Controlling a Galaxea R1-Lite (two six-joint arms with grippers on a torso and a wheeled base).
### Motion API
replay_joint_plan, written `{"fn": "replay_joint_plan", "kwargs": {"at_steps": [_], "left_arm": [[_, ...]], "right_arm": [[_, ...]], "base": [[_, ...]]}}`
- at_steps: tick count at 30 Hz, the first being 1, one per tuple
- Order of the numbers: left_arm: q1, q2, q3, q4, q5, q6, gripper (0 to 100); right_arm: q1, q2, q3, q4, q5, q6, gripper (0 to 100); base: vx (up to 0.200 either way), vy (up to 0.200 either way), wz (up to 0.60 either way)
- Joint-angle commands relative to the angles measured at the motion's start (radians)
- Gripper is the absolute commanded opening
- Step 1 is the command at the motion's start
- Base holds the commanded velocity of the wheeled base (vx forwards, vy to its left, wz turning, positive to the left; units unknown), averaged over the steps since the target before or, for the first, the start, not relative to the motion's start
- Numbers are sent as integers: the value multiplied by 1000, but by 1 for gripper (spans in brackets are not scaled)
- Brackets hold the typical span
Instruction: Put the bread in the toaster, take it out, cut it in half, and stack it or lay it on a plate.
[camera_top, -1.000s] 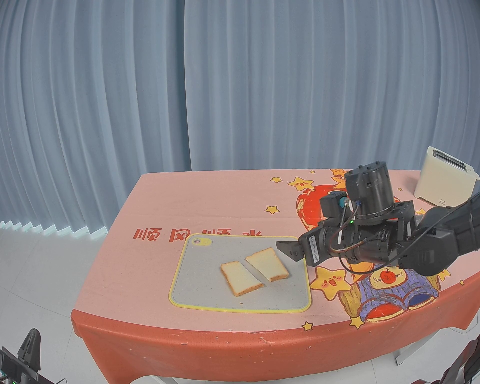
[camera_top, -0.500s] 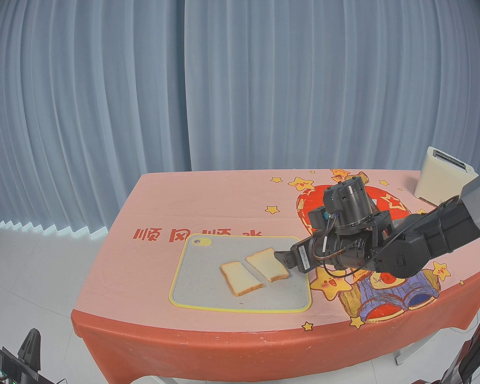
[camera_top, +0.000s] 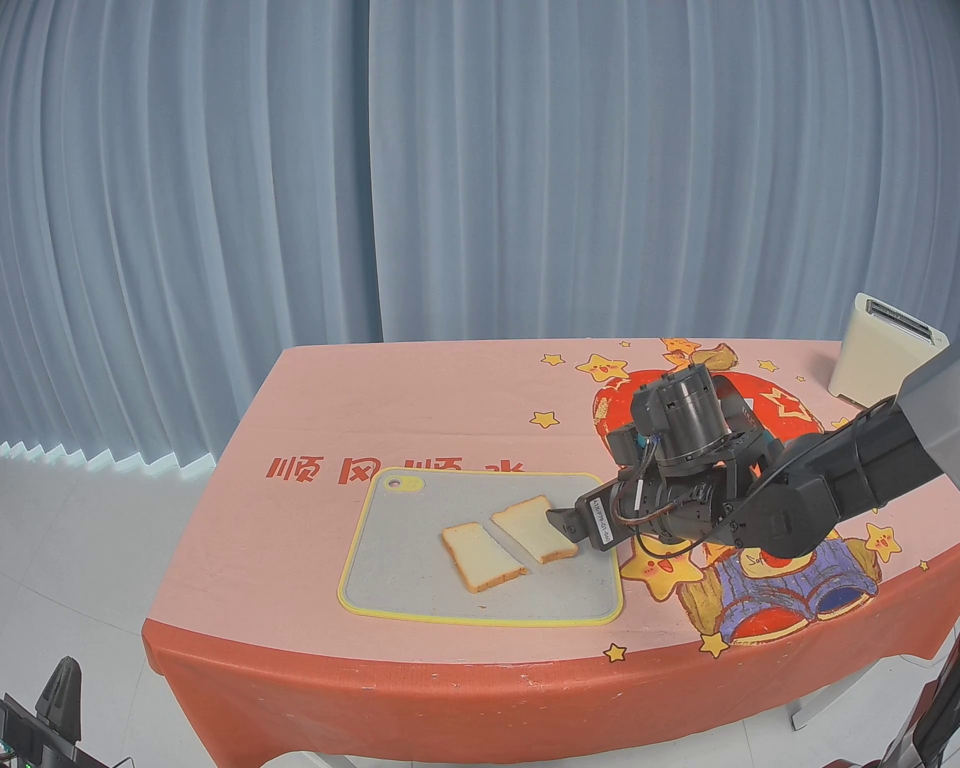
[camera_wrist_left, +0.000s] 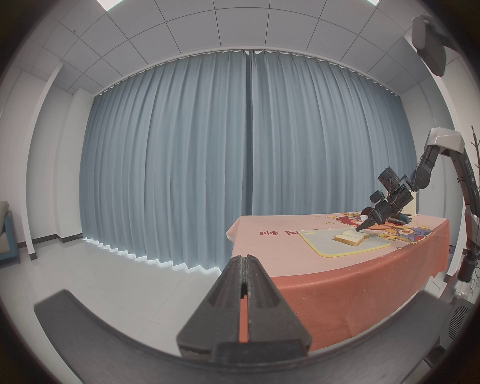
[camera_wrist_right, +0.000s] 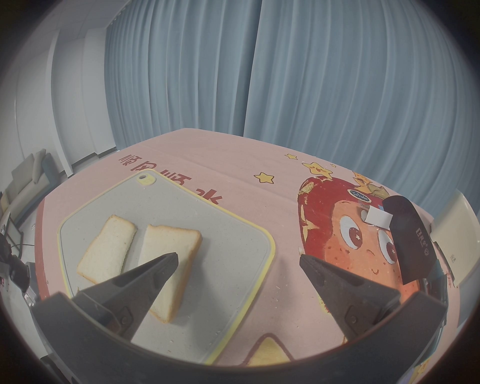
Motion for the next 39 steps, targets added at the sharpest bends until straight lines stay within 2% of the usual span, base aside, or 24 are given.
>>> {"fn": "replay_joint_plan", "kwargs": {"at_steps": [1,12,25,26,39], "left_arm": [[0,-16,18,-1,0,0,0],[0,-16,18,-1,0,0,0],[0,-16,18,-1,0,0,0],[0,-16,18,-1,0,0,0],[0,-16,18,-1,0,0,0]], "right_arm": [[1,3,-1,0,0,-2,100],[0,46,-14,0,-22,-13,100],[8,39,-10,0,-23,-13,100],[9,37,-7,0,-23,-13,0],[15,14,19,-1,-22,-14,0]], "base": [[0,0,0],[0,0,0],[0,0,0],[0,0,0],[0,0,0]]}}
